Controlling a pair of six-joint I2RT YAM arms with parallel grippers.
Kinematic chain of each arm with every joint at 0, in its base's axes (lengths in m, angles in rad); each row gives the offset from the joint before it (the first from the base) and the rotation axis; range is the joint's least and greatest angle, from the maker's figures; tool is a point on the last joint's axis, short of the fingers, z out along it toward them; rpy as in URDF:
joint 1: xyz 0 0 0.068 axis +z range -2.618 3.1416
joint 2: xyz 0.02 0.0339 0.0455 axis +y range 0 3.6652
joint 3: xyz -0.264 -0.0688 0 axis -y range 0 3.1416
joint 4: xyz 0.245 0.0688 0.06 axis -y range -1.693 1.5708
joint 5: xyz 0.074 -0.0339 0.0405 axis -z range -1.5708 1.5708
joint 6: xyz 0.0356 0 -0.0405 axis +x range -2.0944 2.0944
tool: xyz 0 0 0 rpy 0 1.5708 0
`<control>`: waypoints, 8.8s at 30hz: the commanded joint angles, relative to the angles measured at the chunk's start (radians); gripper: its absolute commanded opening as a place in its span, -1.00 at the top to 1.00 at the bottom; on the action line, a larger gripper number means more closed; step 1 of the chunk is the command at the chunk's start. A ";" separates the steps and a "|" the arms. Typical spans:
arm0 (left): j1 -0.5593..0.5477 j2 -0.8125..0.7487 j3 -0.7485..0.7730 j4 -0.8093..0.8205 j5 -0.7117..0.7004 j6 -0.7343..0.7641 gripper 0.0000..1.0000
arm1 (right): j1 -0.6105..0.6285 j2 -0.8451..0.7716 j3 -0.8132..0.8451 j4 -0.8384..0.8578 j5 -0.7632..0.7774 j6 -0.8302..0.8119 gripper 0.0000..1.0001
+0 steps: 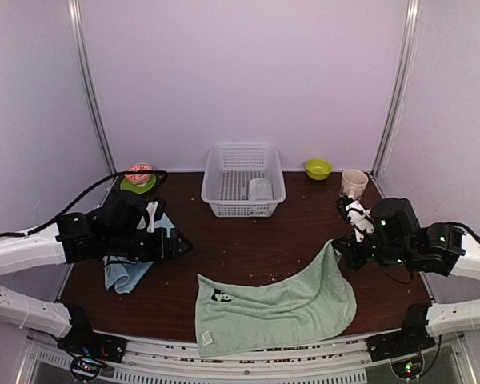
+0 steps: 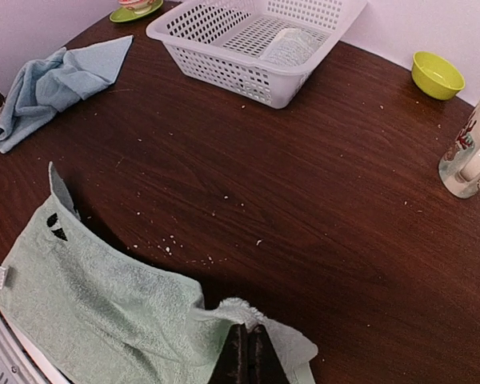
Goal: Roll the towels
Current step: Flatten out the towel at the center of the board, then fold the towel at the center of the board.
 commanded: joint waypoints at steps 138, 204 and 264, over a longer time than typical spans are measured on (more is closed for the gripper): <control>0.263 0.281 -0.016 0.501 -0.151 0.436 1.00 | -0.337 0.563 0.186 0.301 0.137 0.131 1.00; 0.290 0.131 -0.276 0.583 0.036 0.366 1.00 | -0.352 0.433 -0.067 0.361 -0.053 0.237 1.00; 0.146 0.076 -0.208 0.105 -0.002 0.342 -0.24 | -0.179 0.218 -0.164 0.100 -0.218 0.301 -0.25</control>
